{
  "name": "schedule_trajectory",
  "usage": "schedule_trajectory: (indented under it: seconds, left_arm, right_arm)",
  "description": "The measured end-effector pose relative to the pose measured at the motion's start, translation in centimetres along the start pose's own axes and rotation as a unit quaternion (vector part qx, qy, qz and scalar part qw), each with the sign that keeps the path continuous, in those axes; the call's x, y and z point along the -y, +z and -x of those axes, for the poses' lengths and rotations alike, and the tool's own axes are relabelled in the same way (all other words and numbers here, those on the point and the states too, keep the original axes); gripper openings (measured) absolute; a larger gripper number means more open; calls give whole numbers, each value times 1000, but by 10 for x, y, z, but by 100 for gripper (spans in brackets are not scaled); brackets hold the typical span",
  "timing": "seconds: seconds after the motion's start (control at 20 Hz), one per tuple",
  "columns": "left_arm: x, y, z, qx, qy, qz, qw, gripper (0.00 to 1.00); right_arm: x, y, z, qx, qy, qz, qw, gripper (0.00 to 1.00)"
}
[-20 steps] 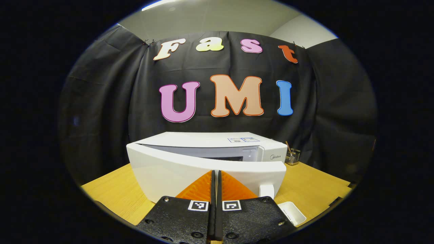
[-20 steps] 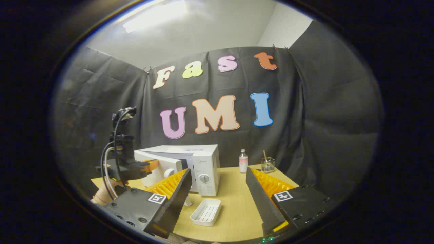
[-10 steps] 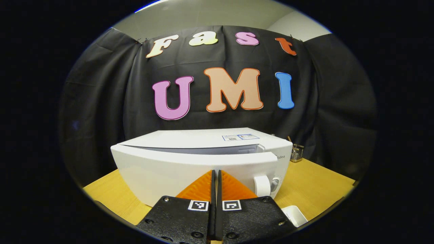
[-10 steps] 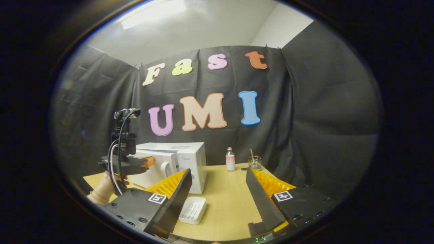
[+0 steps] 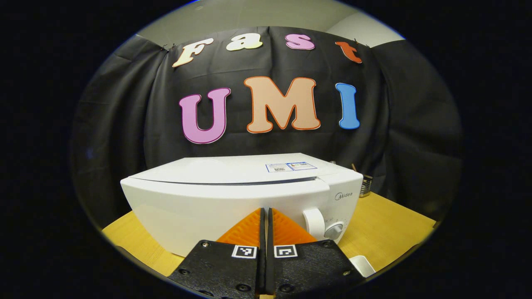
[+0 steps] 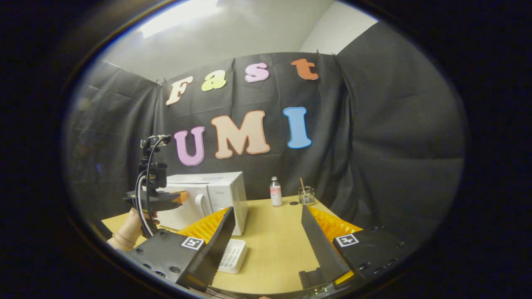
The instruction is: Open the microwave oven with the left hand, put the food in, and close the microwave oven.
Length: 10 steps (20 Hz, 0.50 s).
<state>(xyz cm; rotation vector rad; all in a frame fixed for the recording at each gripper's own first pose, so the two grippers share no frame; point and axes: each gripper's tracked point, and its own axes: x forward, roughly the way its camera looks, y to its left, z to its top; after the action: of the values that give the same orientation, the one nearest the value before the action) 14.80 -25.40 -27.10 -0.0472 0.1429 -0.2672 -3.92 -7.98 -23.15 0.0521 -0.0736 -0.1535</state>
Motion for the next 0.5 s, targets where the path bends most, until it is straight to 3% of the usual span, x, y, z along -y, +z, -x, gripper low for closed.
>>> schedule_trajectory:
  seconds: [0.5]
  left_arm:
    - [-1, 3, -2, 6, -6, 9, 1000, 1]
  right_arm:
    - [-11, -8, -2, -11, 17, 5, 1000, 92]
